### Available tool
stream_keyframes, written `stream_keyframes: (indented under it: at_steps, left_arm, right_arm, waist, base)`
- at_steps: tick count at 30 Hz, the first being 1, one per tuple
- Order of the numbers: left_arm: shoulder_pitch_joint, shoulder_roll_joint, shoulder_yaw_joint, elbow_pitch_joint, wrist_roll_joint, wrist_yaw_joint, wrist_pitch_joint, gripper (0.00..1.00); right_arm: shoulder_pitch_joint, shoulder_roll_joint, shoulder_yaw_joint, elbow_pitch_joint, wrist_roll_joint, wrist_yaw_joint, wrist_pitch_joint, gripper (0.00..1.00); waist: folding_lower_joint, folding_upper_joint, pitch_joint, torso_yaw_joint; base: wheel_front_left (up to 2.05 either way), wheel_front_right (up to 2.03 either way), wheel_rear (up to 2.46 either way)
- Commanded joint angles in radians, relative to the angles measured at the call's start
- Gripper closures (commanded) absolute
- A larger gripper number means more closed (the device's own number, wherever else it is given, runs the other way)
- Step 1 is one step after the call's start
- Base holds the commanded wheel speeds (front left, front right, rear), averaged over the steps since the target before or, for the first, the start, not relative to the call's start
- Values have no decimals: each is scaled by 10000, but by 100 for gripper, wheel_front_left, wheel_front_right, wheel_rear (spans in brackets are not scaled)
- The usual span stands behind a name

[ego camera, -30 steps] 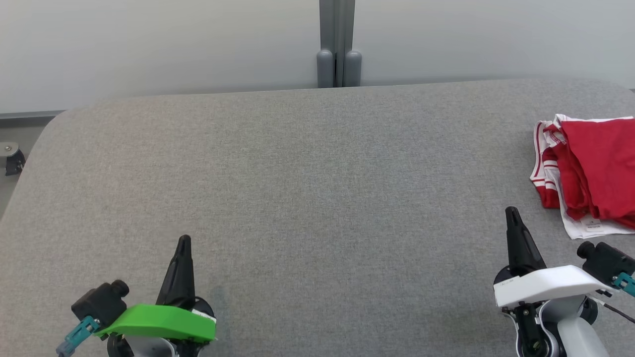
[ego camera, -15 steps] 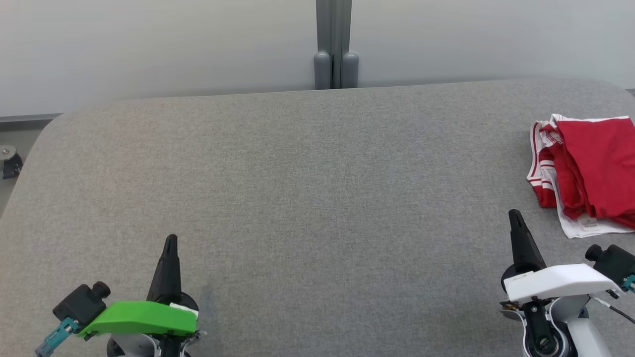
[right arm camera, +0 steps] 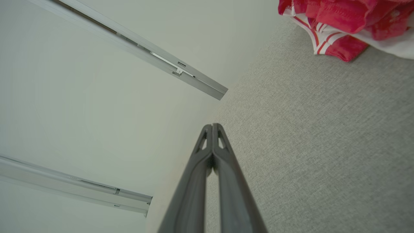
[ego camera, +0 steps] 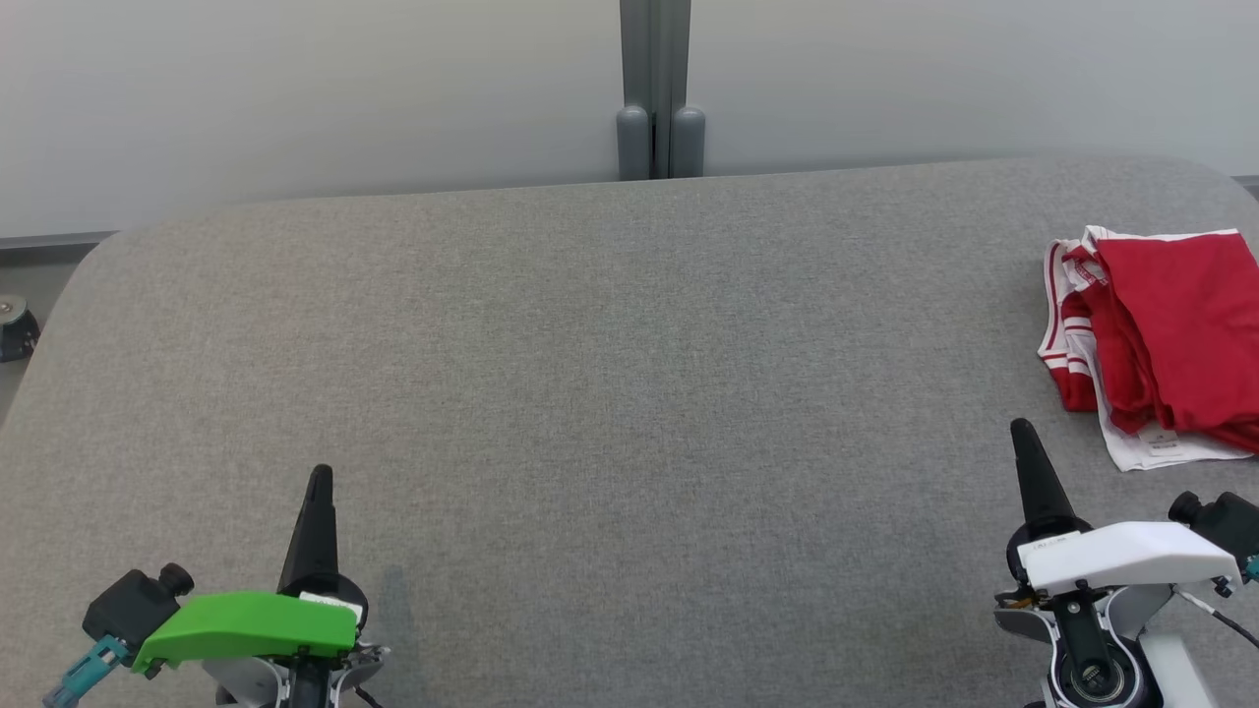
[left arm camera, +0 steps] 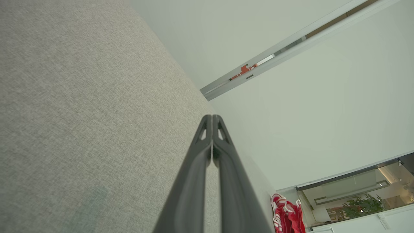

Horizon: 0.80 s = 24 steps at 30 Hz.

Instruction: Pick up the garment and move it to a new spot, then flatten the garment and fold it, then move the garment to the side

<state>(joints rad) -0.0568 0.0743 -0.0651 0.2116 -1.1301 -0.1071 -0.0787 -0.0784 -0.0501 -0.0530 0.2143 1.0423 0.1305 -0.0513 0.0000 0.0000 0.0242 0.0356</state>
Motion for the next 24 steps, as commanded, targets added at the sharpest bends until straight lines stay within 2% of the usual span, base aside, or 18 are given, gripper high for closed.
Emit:
stream_keyframes:
  at_steps: [1,24]
  left_arm:
    - [-289,75,100,-55,-282,-85,82,100]
    - [-404,81,621,84,-2251,-156,693,100]
  right_arm:
    - [-231,-61,-54,-65,295,5,94,100]
    - [-282,-65,-259,83,2478,6,711,100]
  waist:
    - [0,0,-5,-8]
    - [0,0,-73,-123]
  base:
    - [0,0,0]
    - [0,0,0]
